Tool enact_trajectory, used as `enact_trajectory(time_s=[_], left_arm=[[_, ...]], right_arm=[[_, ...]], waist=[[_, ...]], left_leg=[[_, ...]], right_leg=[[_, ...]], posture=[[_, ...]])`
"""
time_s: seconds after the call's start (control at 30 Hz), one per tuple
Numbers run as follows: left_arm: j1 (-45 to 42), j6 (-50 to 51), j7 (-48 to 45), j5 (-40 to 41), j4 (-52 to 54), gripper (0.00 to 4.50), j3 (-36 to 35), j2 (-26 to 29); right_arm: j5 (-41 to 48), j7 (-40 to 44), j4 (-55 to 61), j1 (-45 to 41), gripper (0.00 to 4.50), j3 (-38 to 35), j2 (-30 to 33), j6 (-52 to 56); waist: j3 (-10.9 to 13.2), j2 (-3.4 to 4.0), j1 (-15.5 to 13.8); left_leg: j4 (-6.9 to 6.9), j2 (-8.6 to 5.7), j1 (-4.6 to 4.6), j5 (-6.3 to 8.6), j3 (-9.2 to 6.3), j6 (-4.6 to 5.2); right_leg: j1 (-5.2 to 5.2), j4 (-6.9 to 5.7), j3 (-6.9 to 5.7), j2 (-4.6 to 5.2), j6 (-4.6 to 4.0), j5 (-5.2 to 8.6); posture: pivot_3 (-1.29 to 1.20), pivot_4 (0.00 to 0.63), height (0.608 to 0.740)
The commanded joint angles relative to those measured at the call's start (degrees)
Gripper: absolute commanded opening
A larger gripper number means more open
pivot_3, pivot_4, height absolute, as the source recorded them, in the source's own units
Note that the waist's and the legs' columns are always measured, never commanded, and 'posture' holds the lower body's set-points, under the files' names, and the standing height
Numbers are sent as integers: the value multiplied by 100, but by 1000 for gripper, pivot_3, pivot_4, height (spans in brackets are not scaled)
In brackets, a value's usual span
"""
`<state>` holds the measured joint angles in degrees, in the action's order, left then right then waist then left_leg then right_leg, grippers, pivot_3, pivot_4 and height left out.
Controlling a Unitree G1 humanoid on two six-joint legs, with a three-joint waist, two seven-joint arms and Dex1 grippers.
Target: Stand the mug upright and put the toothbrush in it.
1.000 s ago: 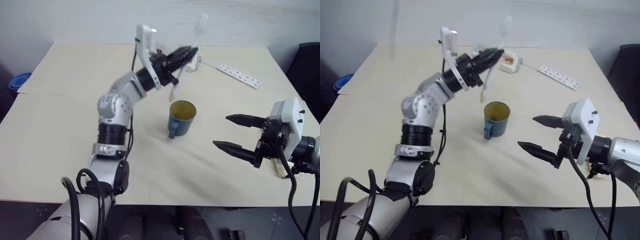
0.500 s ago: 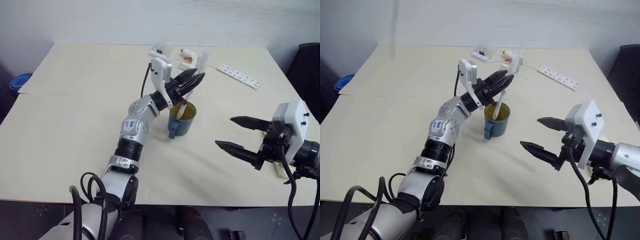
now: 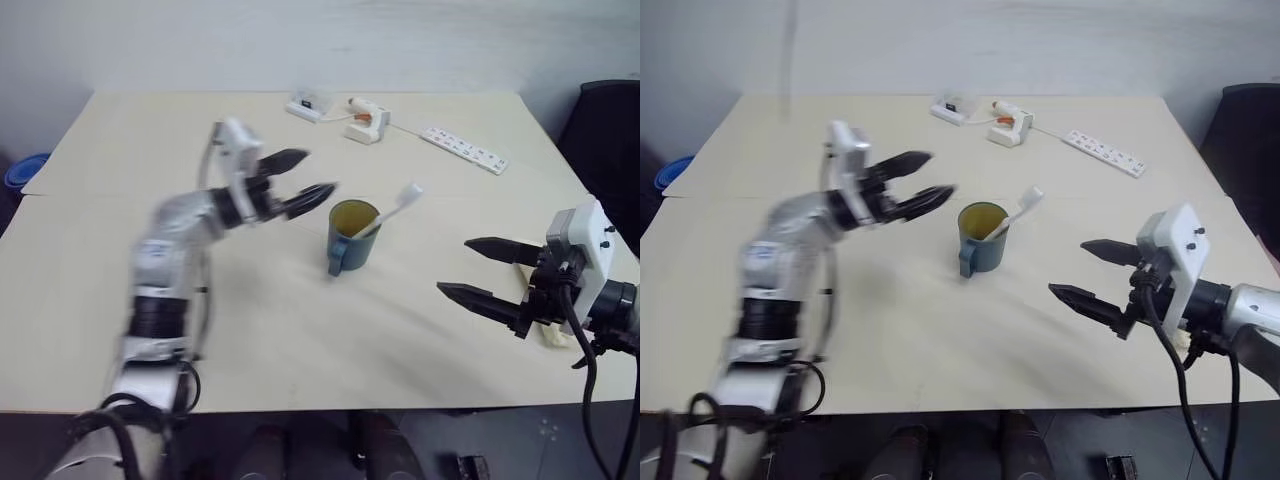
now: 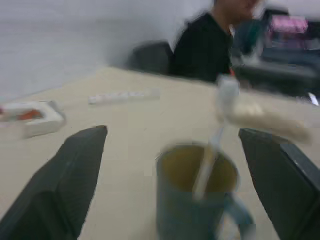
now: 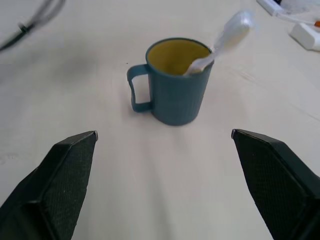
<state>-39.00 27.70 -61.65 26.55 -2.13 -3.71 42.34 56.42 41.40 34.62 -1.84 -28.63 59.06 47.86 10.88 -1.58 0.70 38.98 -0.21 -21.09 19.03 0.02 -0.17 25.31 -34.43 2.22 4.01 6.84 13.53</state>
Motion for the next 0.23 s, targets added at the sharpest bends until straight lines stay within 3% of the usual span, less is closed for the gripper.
enact_trajectory(time_s=[0.03,0.13,0.23], left_arm=[[364,-327,-1612,-47,290,4472,-121,1369],[567,-316,-1978,-3,277,4472,-295,2106],[691,-345,-1810,21,296,4472,-532,2235]], right_arm=[[-361,385,-483,-263,4500,102,131,-329],[-613,591,-867,-500,4500,303,123,-471],[-824,800,-1088,-698,4500,544,96,-603]], waist=[[1,0,-12],[3,4,-103],[3,4,-169]], left_leg=[[1,1,-2,1,2,-1],[3,6,-15,2,9,-2],[3,8,-18,1,20,0]], right_leg=[[3,4,-5,0,-7,4],[4,22,-20,15,-11,6],[-5,28,-32,36,-29,16]], posture=[[0,150,740],[0,150,740],[0,150,740]])
